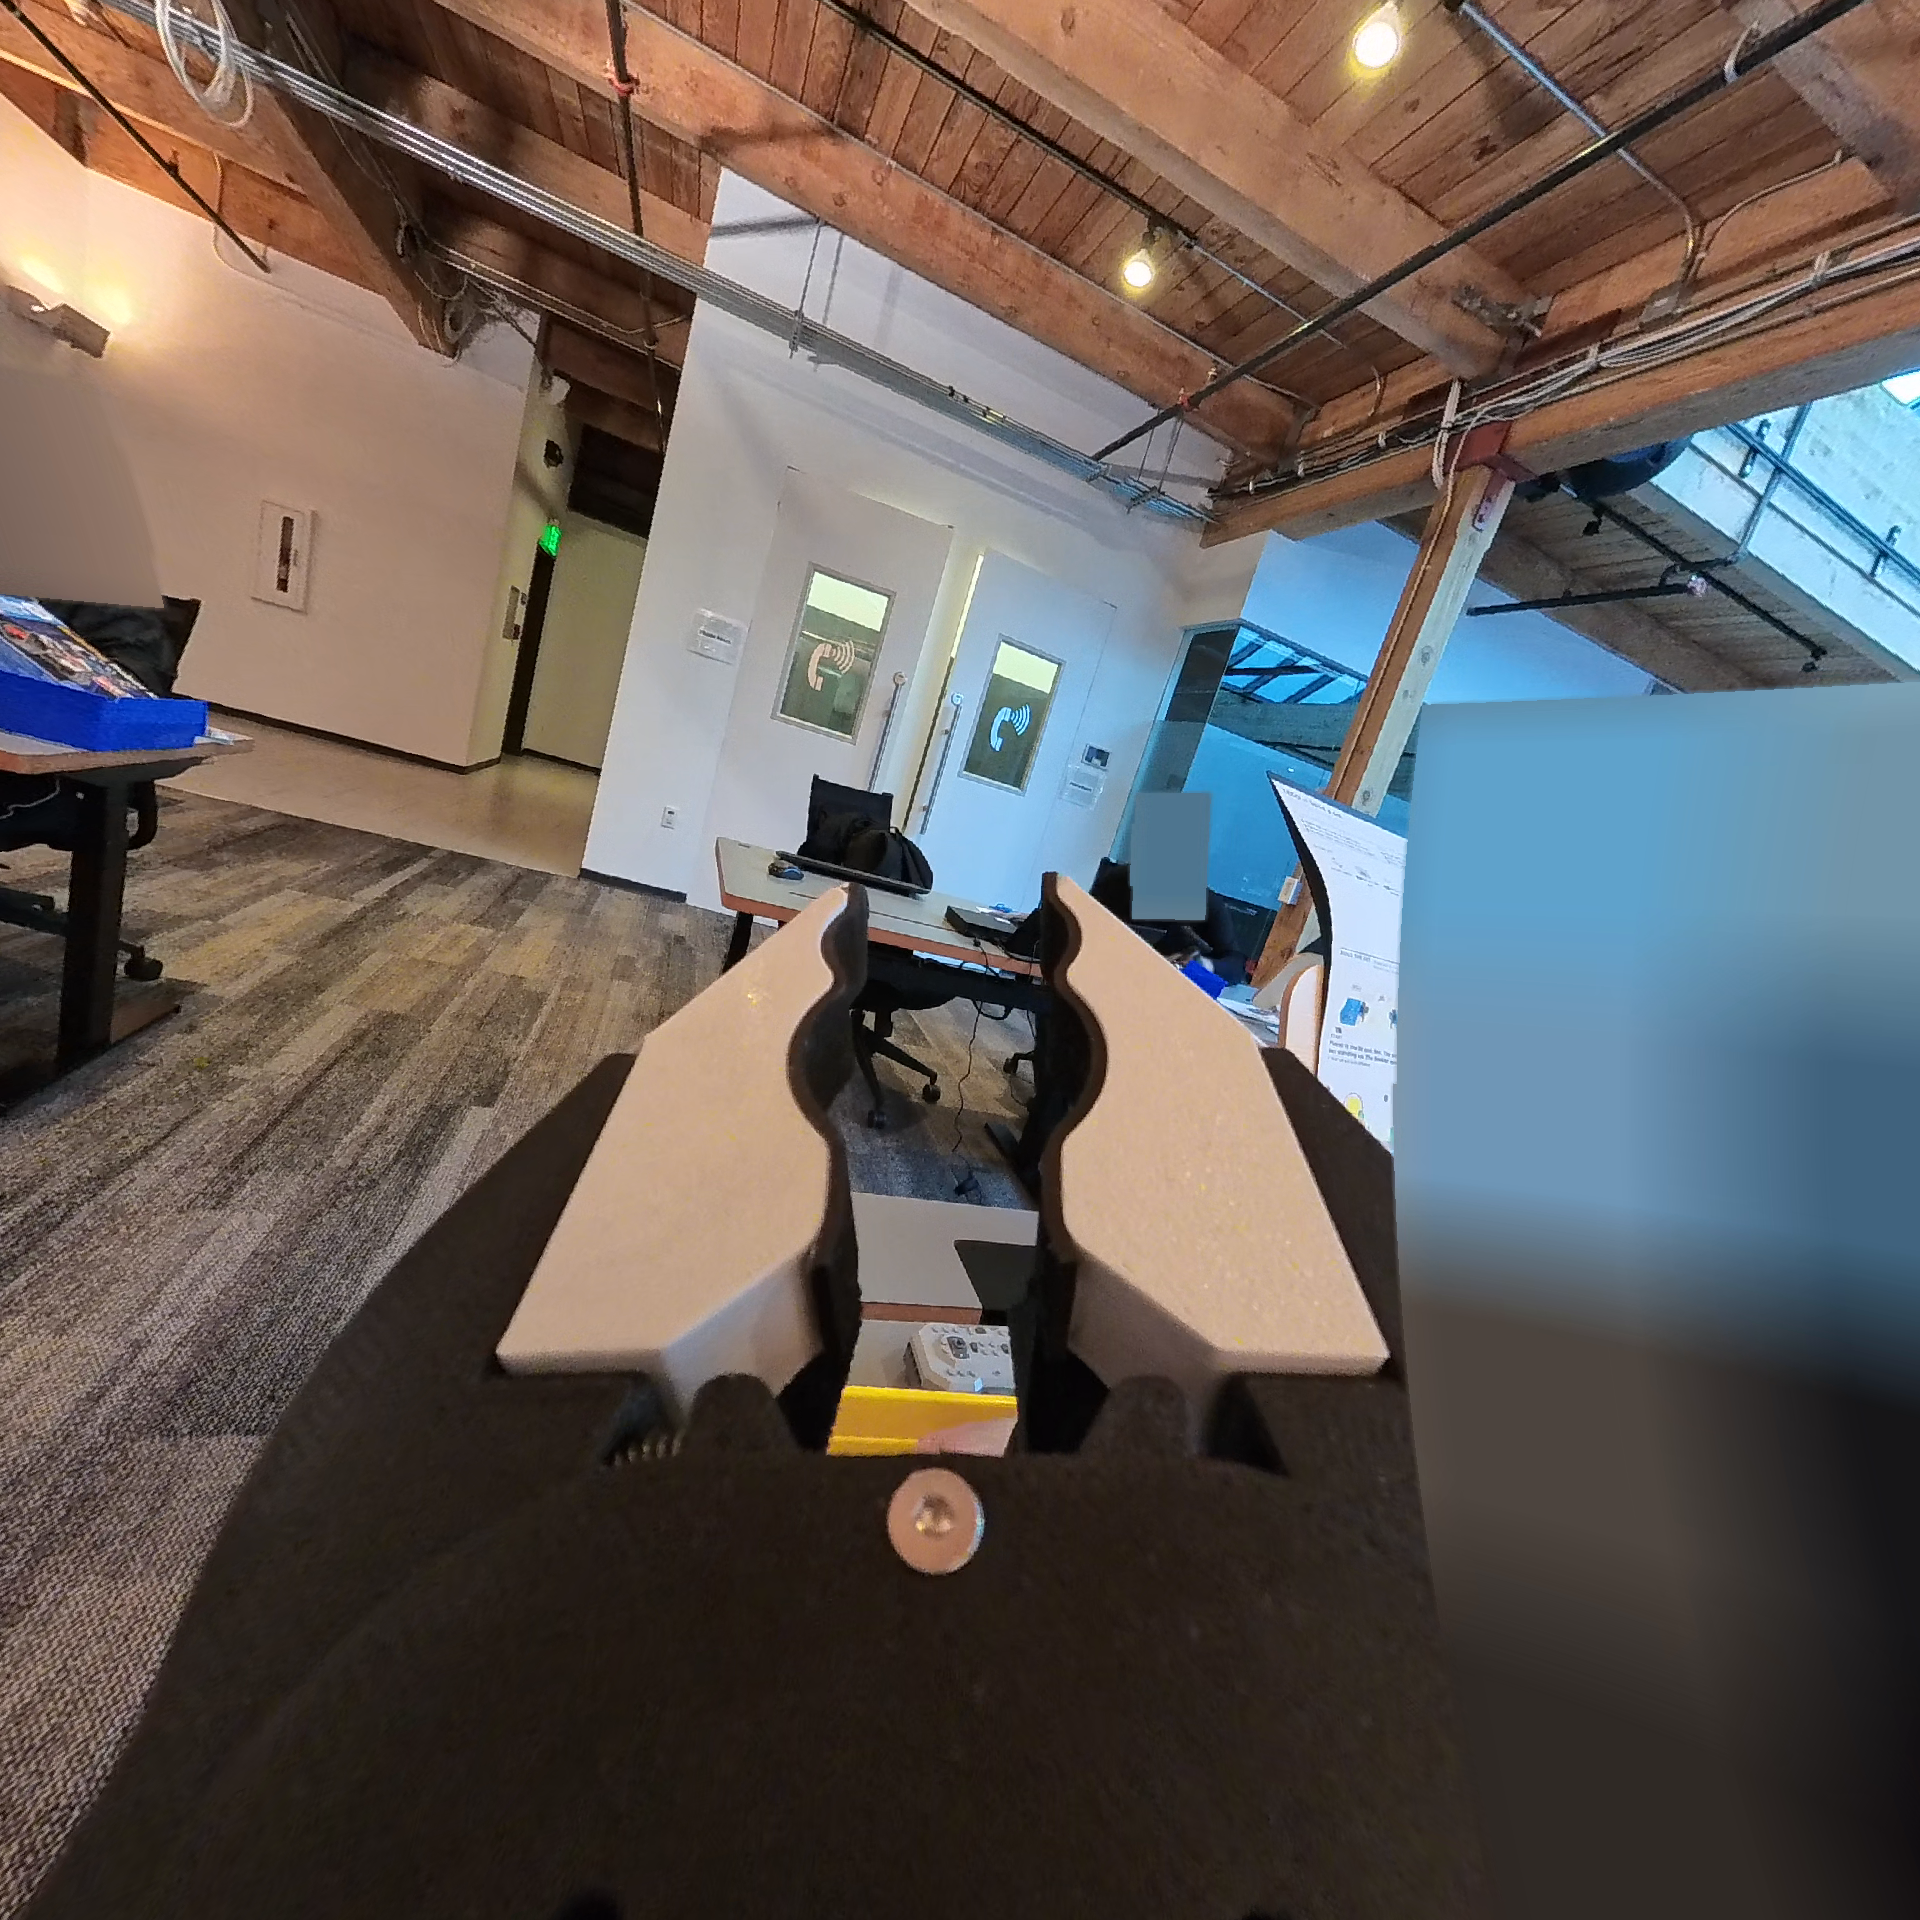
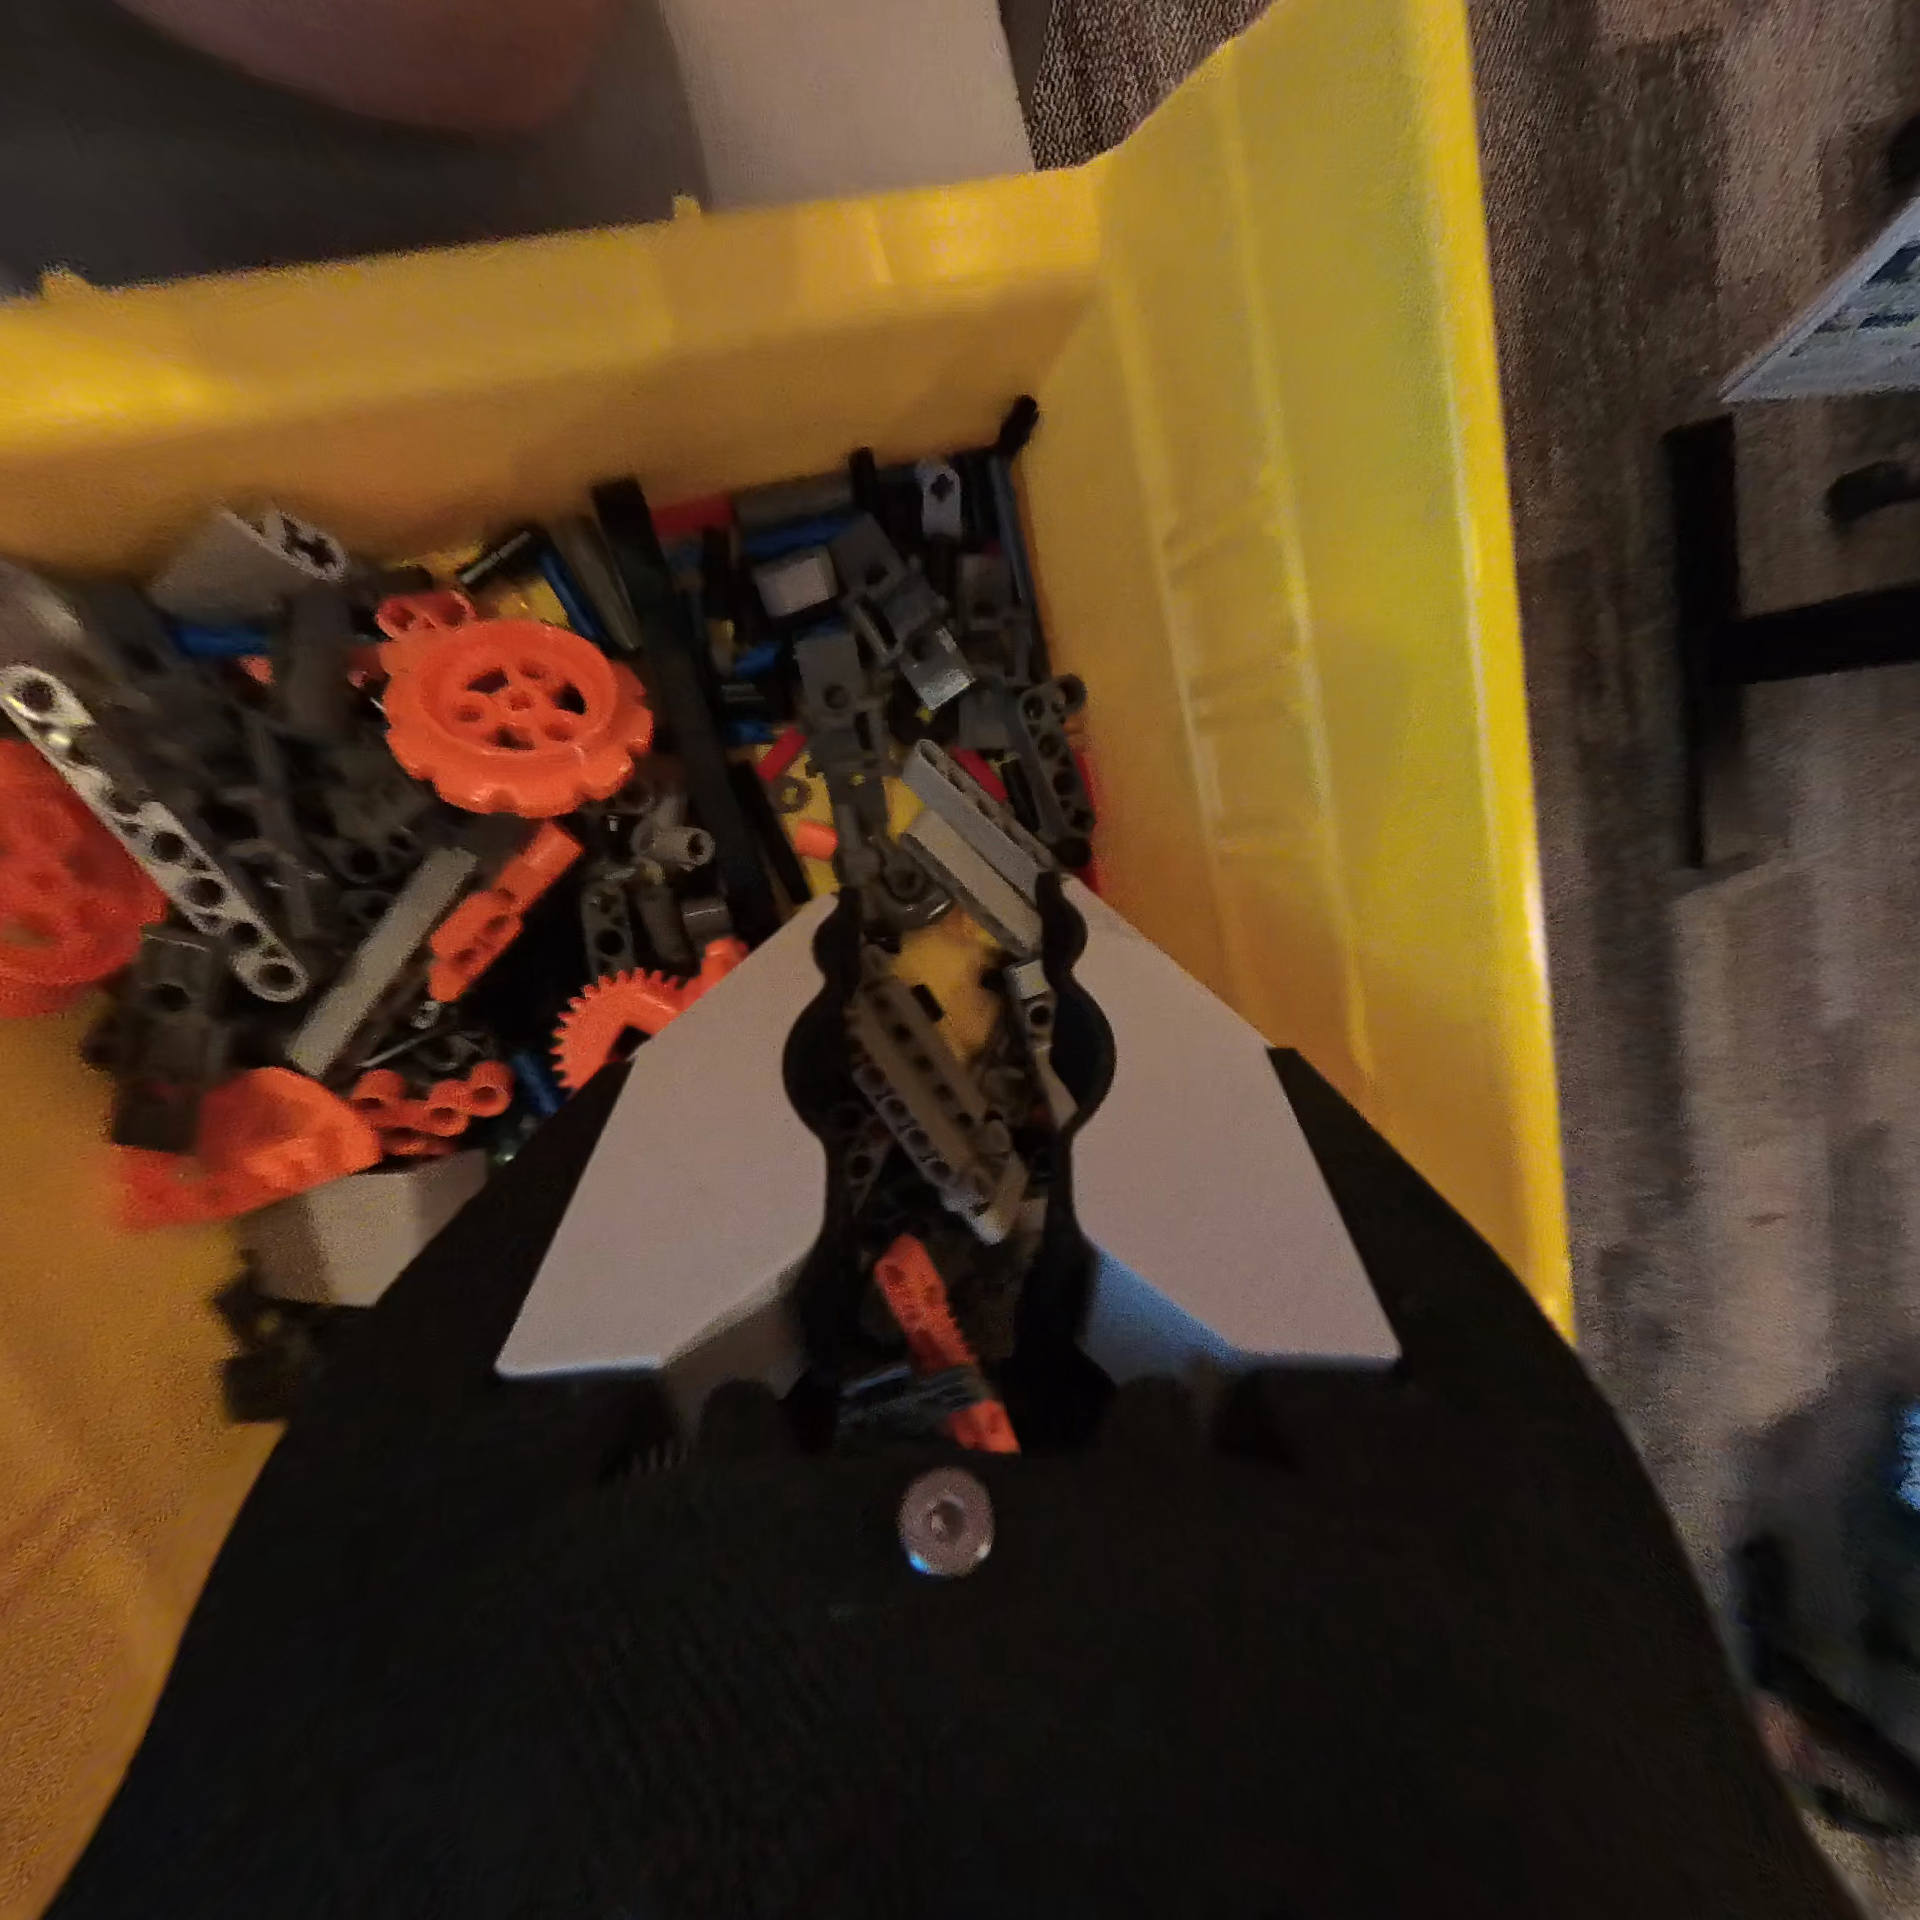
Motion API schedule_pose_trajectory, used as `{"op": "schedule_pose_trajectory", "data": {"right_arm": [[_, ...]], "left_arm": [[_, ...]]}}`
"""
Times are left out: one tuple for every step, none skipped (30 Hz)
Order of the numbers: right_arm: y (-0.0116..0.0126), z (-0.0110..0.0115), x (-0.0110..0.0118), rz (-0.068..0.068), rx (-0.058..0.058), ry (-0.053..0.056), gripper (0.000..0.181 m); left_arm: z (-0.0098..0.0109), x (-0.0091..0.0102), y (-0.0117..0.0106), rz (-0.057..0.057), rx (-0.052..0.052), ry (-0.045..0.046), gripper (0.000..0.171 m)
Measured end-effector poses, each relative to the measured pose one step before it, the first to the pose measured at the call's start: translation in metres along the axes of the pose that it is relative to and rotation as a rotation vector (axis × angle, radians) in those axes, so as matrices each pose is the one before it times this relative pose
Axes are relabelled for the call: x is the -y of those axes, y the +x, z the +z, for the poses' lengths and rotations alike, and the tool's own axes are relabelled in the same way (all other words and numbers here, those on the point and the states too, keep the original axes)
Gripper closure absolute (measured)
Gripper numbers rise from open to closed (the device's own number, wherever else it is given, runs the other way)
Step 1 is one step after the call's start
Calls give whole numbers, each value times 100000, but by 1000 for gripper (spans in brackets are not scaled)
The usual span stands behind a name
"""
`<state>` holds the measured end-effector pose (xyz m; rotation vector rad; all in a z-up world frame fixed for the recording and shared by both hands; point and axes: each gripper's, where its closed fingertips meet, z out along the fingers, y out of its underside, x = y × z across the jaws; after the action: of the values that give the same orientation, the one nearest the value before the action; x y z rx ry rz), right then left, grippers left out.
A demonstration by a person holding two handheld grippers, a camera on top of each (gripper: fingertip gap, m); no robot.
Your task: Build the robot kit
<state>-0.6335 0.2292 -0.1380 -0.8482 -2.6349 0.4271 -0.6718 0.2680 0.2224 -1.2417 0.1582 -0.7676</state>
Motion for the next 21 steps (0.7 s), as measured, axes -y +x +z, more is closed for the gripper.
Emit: {"op": "schedule_pose_trajectory", "data": {"right_arm": [[259, 189, 197, -4221, -752, 131, 150], [232, 118, 95, -3629, -402, -657, 152], [229, 118, -130, -3478, -349, -2486, 153], [230, 142, -198, -3507, -437, -2570, 154], [56, 175, -130, -3510, 344, -1960, 154], [-143, 230, -157, -3105, 1407, -2281, 155], [-154, 300, -236, -2789, 1517, -2997, 155], [39, 291, -314, -2679, 199, -3174, 157], [101, 73, 211, -1964, 94, 500, 160], [79, 67, 95, -351, 769, -193, 160], [179, 72, -75, 809, 462, -1220, 160], [128, 112, -89, 234, 122, -1187, 160], [-139, 157, -100, -1408, 491, -1423, 159], [-57, 102, -90, -2825, -1031, -1346, 160], [-42, -10, 79, -1986, -959, 100, 160], [-31, -27, 253, 642, -73, 1724, 159], [36, 63, 191, 1323, 22, 1797, 159], [27, 204, -101, 564, 123, 25, 157], [-55, 109, 44, 116, 718, 875, 159], [-88, 15, -15, 932, 1445, 345, 161], [-132, 0, -85, 1900, 1868, -758, 162]], "left_arm": [[1, 0, -15, 32, 67, 61, 141], [-1, -2, -11, 26, 64, -16, 141], [-5, 5, -7, -25, 12, 6, 141], [-3, 5, -5, -71, -3, 71, 141], [5, 12, 10, -14, -46, 23, 141], [7, -11, 23, 93, 13, -58, 141], [18, -6, 6, 131, 70, -12, 141], [21, -14, 19, 91, 54, -39, 141], [43, -50, 26, 117, -30, -208, 141], [38, -57, 26, 134, -18, -328, 141], [35, -33, 16, 87, 43, -132, 141], [22, -2, 15, -17, -34, 55, 141], [20, -16, 54, 22, -164, -53, 141], [14, -25, 29, 181, -43, -187, 141], [3, -5, -2, 144, 113, -44, 141], [13, 26, 12, -81, -45, 183, 141], [1, 15, 23, -144, -165, 142, 141], [30, -34, 2, -26, 28, -125, 141], [41, -54, 6, 144, 98, -241, 141], [35, -45, 21, 179, 32, -254, 141], [37, -38, 39, 208, 8, -241, 141]]}}
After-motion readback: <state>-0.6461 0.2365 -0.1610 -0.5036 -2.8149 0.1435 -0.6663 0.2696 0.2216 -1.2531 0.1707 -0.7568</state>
